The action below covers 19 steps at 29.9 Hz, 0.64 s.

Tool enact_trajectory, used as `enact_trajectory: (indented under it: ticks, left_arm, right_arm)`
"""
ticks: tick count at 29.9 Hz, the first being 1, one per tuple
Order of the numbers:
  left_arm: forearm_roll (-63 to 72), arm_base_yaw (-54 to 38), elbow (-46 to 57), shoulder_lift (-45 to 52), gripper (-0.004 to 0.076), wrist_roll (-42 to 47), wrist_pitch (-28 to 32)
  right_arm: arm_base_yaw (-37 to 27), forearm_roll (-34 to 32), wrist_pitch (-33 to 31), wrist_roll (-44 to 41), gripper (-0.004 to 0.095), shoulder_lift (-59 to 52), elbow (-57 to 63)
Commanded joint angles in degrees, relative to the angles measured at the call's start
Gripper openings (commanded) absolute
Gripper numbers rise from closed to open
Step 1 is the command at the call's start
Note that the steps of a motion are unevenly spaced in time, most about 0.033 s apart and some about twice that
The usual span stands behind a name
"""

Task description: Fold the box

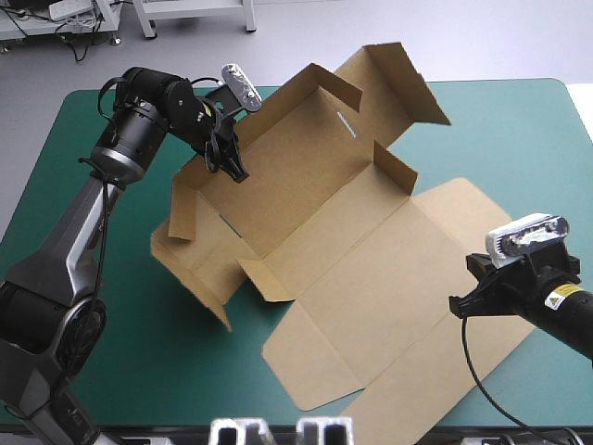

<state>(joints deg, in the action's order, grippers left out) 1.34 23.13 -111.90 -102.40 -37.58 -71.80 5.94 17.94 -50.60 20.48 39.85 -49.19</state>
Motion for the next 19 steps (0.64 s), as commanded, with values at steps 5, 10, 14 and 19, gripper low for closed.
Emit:
enact_trajectory:
  ticks: [5, 10, 14, 19]
  left_arm:
    - [-2.55, 5.31, -2.02, 3.59, -0.001, -6.16, -1.77]
    - [-2.62, 9.81, -2.02, 3.99, -0.001, -11.54, 1.69]
    - [-2.46, 12.22, -2.02, 5.16, -0.001, -13.91, 3.71]
    - [-3.24, 12.46, -1.61, 5.93, -0.001, -12.52, 3.27]
  right_arm:
    - [0.01, -2.97, 7.23, -3.08, -0.002, 0.14, -7.67]
    - [0.01, -9.09, 8.19, -9.41, -0.002, 2.97, -12.11]
    - [0.01, -9.4, 6.16, -9.53, -0.002, 6.58, -16.62]
    - [0.01, -9.52, 5.85, -9.53, -0.002, 10.67, -21.75]
